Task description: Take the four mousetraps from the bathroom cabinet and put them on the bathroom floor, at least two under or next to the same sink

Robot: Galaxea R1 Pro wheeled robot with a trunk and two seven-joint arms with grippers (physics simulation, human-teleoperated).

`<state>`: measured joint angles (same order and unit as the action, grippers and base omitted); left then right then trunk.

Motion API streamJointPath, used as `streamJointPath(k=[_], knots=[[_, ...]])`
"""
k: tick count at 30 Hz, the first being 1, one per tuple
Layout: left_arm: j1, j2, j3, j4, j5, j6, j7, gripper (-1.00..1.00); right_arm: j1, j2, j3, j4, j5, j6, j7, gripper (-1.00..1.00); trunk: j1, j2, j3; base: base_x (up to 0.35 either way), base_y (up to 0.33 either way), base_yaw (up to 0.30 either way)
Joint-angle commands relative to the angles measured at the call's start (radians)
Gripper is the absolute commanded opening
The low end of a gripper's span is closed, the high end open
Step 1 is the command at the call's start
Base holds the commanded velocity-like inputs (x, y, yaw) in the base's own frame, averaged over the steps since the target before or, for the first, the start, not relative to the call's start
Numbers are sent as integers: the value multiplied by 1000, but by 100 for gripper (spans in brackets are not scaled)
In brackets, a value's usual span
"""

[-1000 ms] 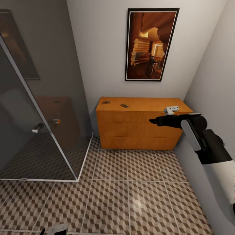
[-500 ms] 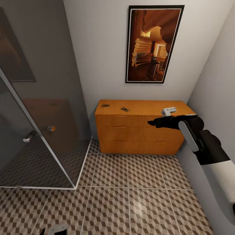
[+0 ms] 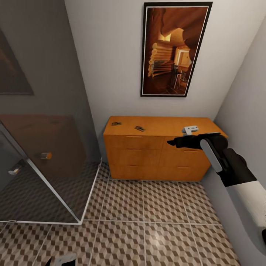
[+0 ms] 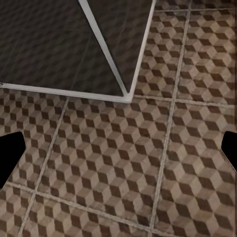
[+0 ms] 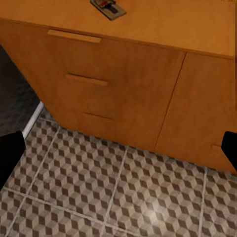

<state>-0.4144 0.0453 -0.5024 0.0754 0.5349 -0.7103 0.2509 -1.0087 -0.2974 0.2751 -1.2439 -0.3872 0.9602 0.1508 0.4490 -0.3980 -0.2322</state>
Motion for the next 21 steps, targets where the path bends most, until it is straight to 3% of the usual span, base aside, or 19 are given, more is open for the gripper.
streamJointPath(k=[1, 12, 21], knots=[[-1, -1, -8, 3, -1, -3, 7, 100, -1, 5, 1, 6, 10, -3, 10, 100, 1, -2, -2, 248, -134, 0], [-1, -1, -8, 3, -1, -2, 7, 100, -1, 55, 1, 47, 10, -14, 11, 100, 1, -2, -2, 248, -136, 0], [-1, -1, -8, 3, -1, -2, 7, 100, -1, 83, 2, 82, 11, -18, 10, 100, 1, -2, -2, 248, -29, 0]])
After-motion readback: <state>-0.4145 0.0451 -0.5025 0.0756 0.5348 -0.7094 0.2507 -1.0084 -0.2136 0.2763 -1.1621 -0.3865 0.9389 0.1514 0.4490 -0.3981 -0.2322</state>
